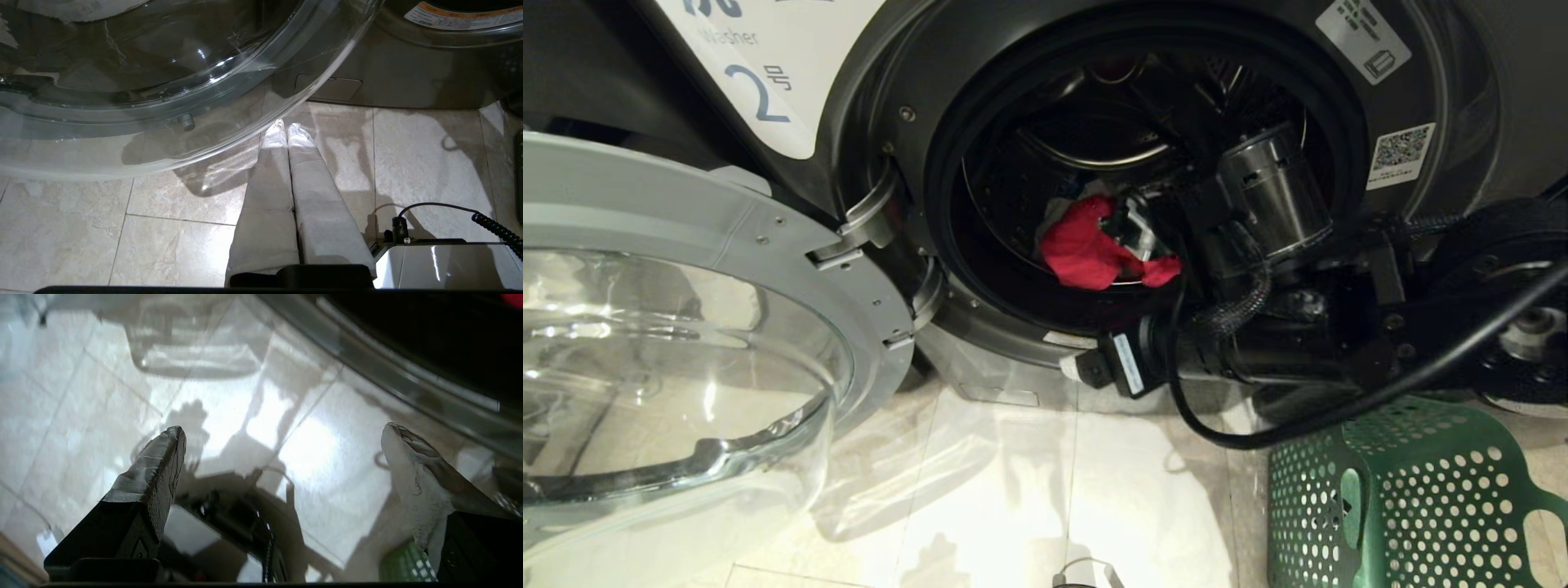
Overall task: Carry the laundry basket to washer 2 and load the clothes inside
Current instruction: Close the washing machine door with the left hand
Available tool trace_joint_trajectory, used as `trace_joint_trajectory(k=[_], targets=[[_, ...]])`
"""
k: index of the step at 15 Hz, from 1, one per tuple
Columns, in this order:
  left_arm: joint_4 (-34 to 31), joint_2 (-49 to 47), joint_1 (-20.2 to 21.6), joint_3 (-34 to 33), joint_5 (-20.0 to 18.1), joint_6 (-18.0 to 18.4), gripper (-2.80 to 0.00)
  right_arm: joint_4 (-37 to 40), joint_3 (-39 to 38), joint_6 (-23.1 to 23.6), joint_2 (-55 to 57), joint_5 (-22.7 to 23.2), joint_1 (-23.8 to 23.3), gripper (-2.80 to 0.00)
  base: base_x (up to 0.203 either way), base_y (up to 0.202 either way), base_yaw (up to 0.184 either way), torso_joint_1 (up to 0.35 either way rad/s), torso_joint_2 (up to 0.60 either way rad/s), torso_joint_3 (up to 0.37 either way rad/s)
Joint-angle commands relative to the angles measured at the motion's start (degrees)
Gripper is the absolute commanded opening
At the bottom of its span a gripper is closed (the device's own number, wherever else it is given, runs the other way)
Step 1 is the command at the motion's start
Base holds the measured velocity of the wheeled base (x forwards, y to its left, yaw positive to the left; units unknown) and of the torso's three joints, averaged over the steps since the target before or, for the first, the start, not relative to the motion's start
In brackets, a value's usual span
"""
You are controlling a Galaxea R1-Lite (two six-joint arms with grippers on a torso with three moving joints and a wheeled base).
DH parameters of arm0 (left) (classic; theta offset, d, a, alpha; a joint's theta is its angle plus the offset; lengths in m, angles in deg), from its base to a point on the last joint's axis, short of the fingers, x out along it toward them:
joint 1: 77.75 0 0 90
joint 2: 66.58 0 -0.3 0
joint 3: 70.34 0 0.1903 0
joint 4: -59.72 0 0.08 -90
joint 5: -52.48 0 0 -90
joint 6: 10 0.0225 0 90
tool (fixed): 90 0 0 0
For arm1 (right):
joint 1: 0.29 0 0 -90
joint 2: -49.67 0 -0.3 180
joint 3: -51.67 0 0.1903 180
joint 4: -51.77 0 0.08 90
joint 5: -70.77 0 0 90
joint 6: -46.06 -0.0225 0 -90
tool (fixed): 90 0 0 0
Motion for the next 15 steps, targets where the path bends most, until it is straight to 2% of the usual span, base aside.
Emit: trace_joint_trajectory(k=[1, 2, 6, 9, 10, 11, 15], targets=[[0.0, -0.1, 0.0, 0.0, 0.0, 0.0, -2.8, 3.4, -2.1, 0.5, -4.6, 1.2, -0.2, 0.0, 0.0, 0.0, 0.0, 0.0, 0.0, 0.0], [0.0, 0.0, 0.0, 0.0, 0.0, 0.0, -2.8, 4.9, -3.1, 0.9, -5.7, 2.4, -1.7, 0.0, 0.0, 0.0, 0.0, 0.0, 0.0, 0.0], [0.0, -0.1, 0.0, 0.0, 0.0, 0.0, -2.8, 5.4, -9.4, 0.7, -12.8, 2.9, -3.3, 0.0, 0.0, 0.0, 0.0, 0.0, 0.0, 0.0], [0.0, 0.0, 0.0, 0.0, 0.0, 0.0, -2.8, 5.7, -14.6, 0.4, -20.4, 2.1, -10.5, 0.0, 0.0, 0.0, 0.0, 0.0, 0.0, 0.0], [0.0, 0.0, 0.0, 0.0, 0.0, 0.0, -2.8, 5.8, -15.6, 0.6, -22.2, 1.9, -14.2, -1.16, 0.0, 0.0, 0.0, 0.0, 0.0, 0.0], [0.0, 0.0, 0.0, 0.0, 0.0, 0.0, -2.8, 5.7, -17.8, 0.9, -24.5, 1.7, -18.0, -2.8, 0.0, 0.0, 0.0, 0.0, 0.0, 0.0], [0.0, -0.1, 0.0, 0.0, 0.0, 0.0, -2.8, 5.9, -30.4, 3.4, -34.0, 2.3, -25.2, -2.8, 0.0, 0.0, 0.0, 0.0, 0.0, 0.0]])
